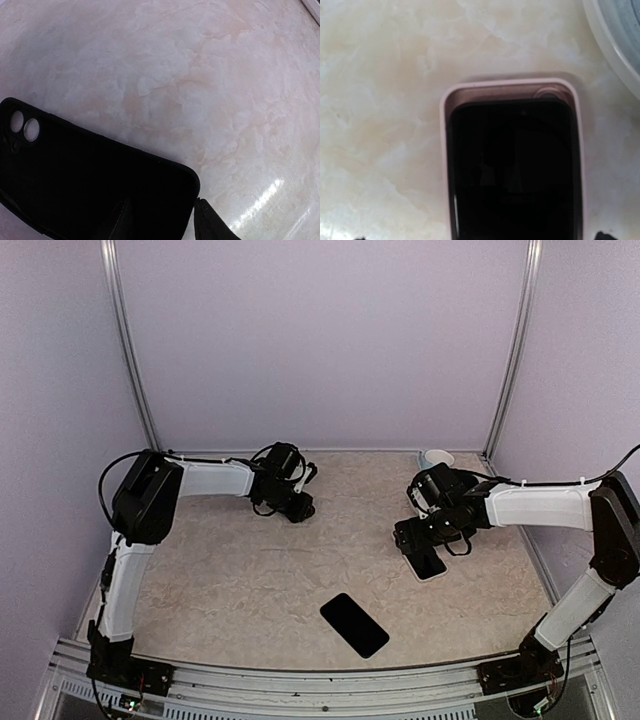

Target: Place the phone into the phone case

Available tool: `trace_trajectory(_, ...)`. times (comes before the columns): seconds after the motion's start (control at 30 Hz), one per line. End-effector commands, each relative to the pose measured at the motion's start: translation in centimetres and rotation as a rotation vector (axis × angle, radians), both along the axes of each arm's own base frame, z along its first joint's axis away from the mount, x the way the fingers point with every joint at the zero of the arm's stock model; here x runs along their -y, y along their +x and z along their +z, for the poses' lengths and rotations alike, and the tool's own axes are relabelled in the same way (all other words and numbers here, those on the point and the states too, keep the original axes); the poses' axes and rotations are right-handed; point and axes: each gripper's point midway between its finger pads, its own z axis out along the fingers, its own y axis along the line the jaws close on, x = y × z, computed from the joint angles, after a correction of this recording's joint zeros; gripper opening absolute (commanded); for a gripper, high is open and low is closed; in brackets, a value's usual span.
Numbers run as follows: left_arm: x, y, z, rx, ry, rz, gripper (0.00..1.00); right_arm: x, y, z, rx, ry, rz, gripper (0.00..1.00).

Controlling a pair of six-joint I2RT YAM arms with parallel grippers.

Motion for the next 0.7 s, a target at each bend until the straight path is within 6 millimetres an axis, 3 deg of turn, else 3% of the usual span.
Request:
trace_trajectory(0.0,1.6,-5.0,-1.2,-0.197,-0.148,-0.088,0.38,0.3,0.0,1.3,0.022,0.004,0.003,0.99)
trace_trajectory(0.17,3.4,-8.7,-0.3,-0.249,-0.224,-0.112,0.30,0.0,-0.5,1.5,0.010,0.019,0.020,0.99)
trace_trajectory(0.47,10.2,-18.7,-1.4,-0.368,-0.193,-0.323,0.30,0.4,-2.1,2.0,-0.007,0.039,0.024,0.99)
trace_trajectory(0.57,11.3,-20.1,-1.2,-0.378,-0.190,-0.353,0.30,0.4,-2.7,2.2,-0.009,0.051,0.027,0.99)
trace_trajectory(0.67,12.0,-20.2,-0.3,-0.344,-0.189,-0.356,0.36,0.3,-3.3,2.5,-0.009,0.056,0.032,0.99)
